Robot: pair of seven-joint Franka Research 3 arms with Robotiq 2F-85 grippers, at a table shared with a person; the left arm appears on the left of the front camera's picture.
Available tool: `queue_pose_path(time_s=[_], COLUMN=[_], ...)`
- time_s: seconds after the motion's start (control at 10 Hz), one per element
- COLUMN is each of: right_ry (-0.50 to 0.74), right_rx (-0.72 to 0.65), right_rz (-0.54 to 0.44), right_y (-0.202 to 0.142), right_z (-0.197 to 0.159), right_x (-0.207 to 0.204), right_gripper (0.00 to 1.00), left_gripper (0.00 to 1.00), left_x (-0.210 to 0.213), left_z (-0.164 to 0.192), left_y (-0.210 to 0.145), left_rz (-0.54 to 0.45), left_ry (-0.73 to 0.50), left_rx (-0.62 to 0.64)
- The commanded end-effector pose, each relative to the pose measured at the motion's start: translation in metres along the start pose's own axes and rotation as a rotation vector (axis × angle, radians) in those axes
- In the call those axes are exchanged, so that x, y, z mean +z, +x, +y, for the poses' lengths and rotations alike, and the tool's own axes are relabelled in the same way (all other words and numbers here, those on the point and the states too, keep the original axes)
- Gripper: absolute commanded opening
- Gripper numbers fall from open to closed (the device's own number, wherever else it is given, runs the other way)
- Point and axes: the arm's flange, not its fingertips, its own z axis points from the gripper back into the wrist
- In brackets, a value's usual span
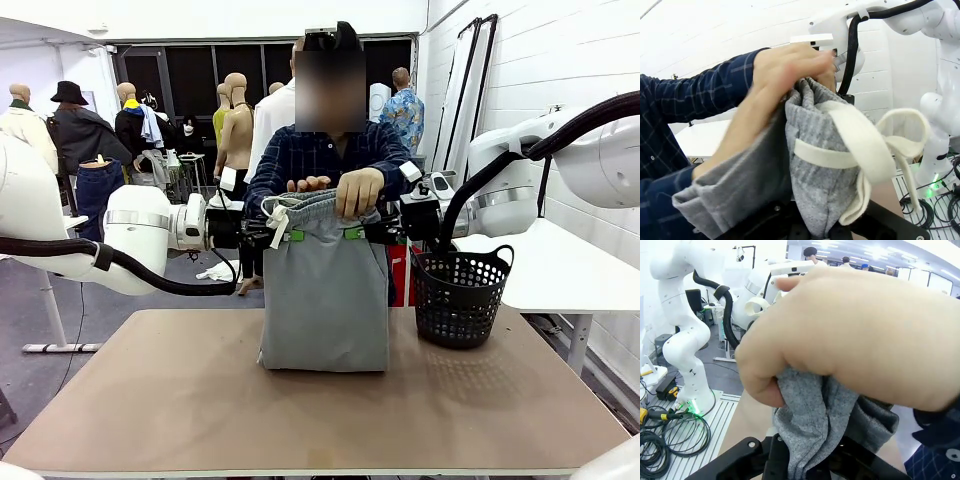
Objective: Fold the training pants.
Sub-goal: Release the ends of the Training pants and then grab the overlapped ends.
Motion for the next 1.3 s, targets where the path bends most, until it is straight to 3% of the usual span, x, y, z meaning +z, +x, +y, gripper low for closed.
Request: queue_pose_path(time_s=[0.0,1.2], right_ry=[0.005,0.005], right_rx=[0.002,0.002], right_rz=[-0.003,-0.003], right_y=[0.0019,0.0019], right_z=[0.0006,0.0006], right_x=[-0.0005,-0.0005], right_gripper=[0.00,0.00], left_gripper=[0.00,0.00], left_x=[0.0018,0.0018], left_z=[-0.0026,-0.0026], left_y=[0.0000,0.0000], left_rz=[-0.025,-0.025], left_ry=[0.017,0.017], left_rx=[-0.015,-0.015])
